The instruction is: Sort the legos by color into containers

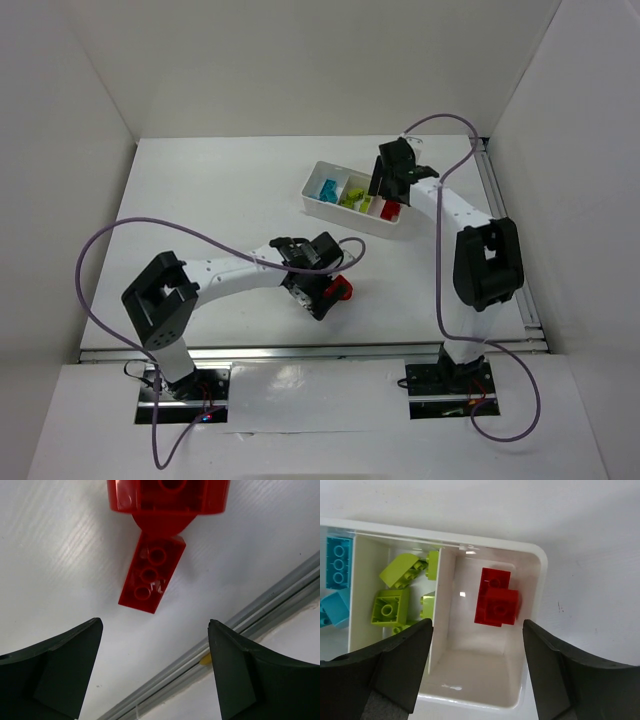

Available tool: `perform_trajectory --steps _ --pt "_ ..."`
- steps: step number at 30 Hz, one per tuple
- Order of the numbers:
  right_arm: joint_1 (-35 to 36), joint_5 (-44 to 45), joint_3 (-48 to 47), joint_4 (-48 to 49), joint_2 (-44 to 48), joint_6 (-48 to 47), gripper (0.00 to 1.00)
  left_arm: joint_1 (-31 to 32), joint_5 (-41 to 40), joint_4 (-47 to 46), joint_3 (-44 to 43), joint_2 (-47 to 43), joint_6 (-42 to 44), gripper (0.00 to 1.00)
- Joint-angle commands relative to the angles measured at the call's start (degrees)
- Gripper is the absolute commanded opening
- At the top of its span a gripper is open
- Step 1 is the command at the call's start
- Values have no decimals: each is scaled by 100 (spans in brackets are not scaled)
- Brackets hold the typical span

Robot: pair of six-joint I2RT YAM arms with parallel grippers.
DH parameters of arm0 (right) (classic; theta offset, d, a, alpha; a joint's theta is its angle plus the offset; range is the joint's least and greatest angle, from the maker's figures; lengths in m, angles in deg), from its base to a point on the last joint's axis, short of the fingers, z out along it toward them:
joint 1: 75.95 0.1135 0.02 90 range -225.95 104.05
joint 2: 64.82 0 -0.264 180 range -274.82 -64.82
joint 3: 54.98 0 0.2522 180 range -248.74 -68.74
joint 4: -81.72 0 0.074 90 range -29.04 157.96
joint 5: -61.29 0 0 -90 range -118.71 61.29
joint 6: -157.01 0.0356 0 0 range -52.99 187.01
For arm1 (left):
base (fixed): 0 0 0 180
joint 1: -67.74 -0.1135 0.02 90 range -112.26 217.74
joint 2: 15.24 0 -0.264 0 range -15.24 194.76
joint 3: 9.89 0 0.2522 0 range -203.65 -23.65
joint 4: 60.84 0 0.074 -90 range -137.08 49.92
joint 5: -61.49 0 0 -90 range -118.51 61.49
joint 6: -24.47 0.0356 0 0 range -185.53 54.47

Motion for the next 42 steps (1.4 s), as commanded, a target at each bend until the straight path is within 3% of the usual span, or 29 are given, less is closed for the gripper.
perform_trajectory --steps 1,7,12,16,22,34,39,42 --pt "-27 -57 -45 144 630 3 79 32 -207 -170 -283 171 272 95" --pt "-27 -1461 912 -58 1693 -392 79 -38 -147 -47 -73 -363 133 97" --pt "621 -2402 1669 -524 2081 -594 85 -232 135 6 130 -628 9 97" --pt "870 -2570 2012 -647 2134 -411 88 -232 643 -46 130 -628 71 99" --pt "651 -2369 2153 -788 2459 64 88 32 487 -600 279 -190 71 100" --pt "-97 -1604 1934 -1262 3321 434 86 32 -620 -1189 218 470 -96 80" --pt "-150 -1604 1933 -1263 3321 434 85 32 -691 -1189 60 470 -96 60" --pt "-150 -1551 1933 -1263 3321 434 84 -21 -691 -1049 7 470 -96 54"
